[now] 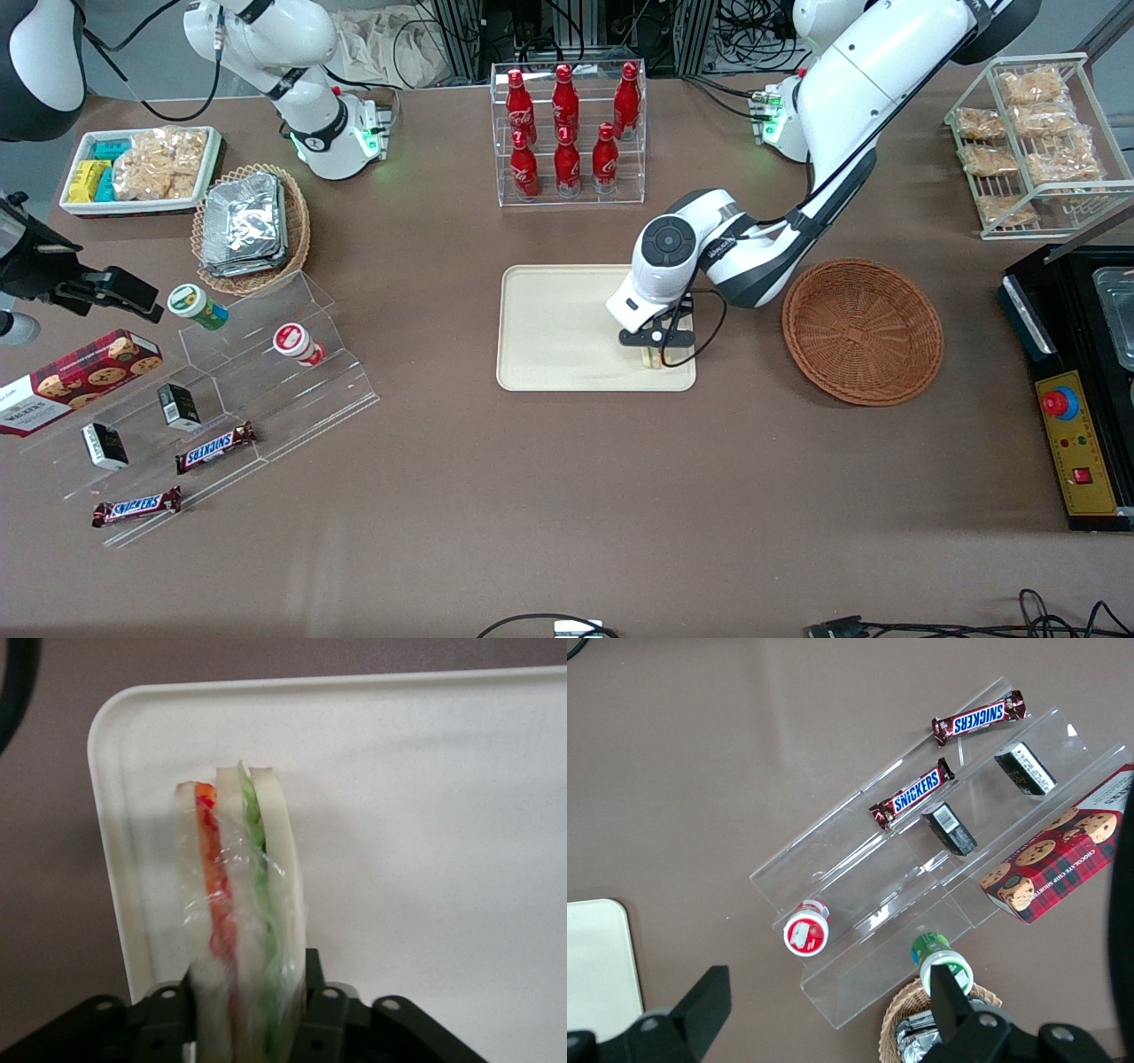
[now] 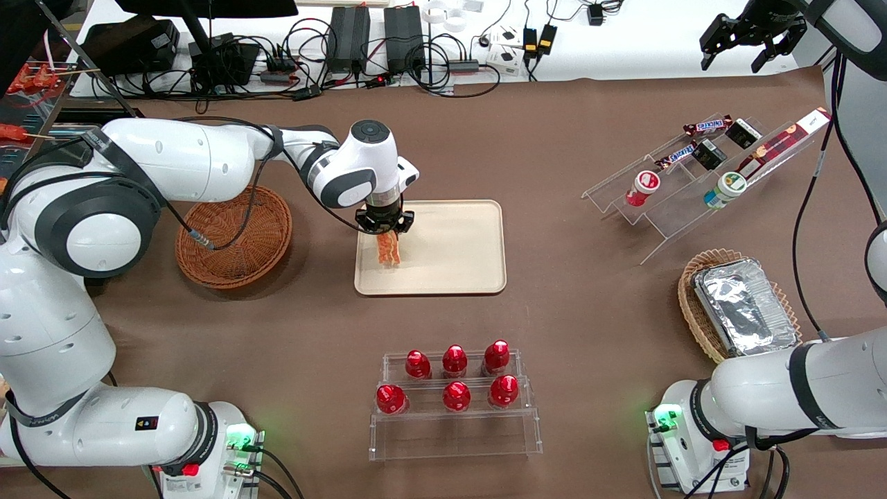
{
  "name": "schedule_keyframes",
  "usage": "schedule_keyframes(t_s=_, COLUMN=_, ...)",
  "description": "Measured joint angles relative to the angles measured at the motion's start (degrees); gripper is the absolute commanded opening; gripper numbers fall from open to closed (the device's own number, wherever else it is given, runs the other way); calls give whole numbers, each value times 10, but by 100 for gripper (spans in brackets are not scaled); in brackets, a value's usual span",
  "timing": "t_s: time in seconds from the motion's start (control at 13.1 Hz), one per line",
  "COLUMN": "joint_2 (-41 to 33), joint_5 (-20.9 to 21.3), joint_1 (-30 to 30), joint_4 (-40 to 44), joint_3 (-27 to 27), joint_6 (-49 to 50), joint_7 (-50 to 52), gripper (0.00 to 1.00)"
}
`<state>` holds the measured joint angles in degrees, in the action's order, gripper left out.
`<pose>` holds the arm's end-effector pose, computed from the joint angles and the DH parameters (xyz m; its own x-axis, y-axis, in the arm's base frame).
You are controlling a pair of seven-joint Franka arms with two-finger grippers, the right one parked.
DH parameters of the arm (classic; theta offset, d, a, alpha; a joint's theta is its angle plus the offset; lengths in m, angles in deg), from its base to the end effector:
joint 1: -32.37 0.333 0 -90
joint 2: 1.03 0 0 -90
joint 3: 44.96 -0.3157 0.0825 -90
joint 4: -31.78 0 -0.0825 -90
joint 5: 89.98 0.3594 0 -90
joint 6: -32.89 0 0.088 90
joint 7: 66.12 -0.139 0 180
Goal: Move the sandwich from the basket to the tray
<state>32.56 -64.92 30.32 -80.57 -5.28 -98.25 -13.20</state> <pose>0.4533 -0.3690 0.2108 0.9945 -0.0461 -0.0943 -0.0484 -0.9986 -0.0215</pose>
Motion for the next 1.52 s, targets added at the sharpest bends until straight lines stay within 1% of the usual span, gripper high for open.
schedule_keyframes(t_s=0.23, joint_2=-2, joint_5=2, joint_1=2, joint_4=1, joint_3=0, joint_6=9, joint_7=3, gripper=100)
schedule_keyframes(t_s=0.38, joint_2=-15, joint_5=4, joint_1=3, joint_4=7, joint_3=0, joint_6=43, joint_7=4, gripper=100)
schedule_keyframes(t_s=0.53, joint_2=-51, joint_5=4, joint_1=5, joint_4=20, joint_3=0, joint_6=99, joint_7=4, gripper=100)
schedule_keyframes(t_s=0.76, joint_2=-126, joint_5=-3, joint_1=7, joint_4=52, joint_3=2, joint_6=191, joint_7=4, gripper=100)
schedule_keyframes(t_s=0.84, joint_2=-146, joint_5=-17, joint_1=7, joint_4=68, joint_3=2, joint_6=218, joint_7=3, gripper=100)
schedule_keyframes(t_s=0.99, joint_2=-177, joint_5=-62, joint_1=12, joint_4=119, joint_3=2, joint_6=289, joint_7=-32, gripper=100)
schedule_keyframes(t_s=1.14, joint_2=-198, joint_5=-107, joint_1=40, joint_4=190, joint_3=-1, joint_6=373, joint_7=-84, gripper=100)
schedule_keyframes(t_s=1.22, joint_2=-208, joint_5=-119, joint_1=58, joint_4=219, joint_3=-6, joint_6=403, joint_7=-110, gripper=100)
schedule_keyframes(t_s=1.3, joint_2=-221, joint_5=-130, joint_1=70, joint_4=237, joint_3=-24, joint_6=421, joint_7=-142, gripper=100)
schedule_keyframes(t_s=1.37, joint_2=-237, joint_5=-151, joint_1=73, joint_4=244, joint_3=-56, joint_6=430, joint_7=-181, gripper=100)
schedule_keyframes(t_s=1.52, joint_2=-274, joint_5=-199, joint_1=70, joint_4=236, joint_3=-140, joint_6=434, joint_7=-253, gripper=100)
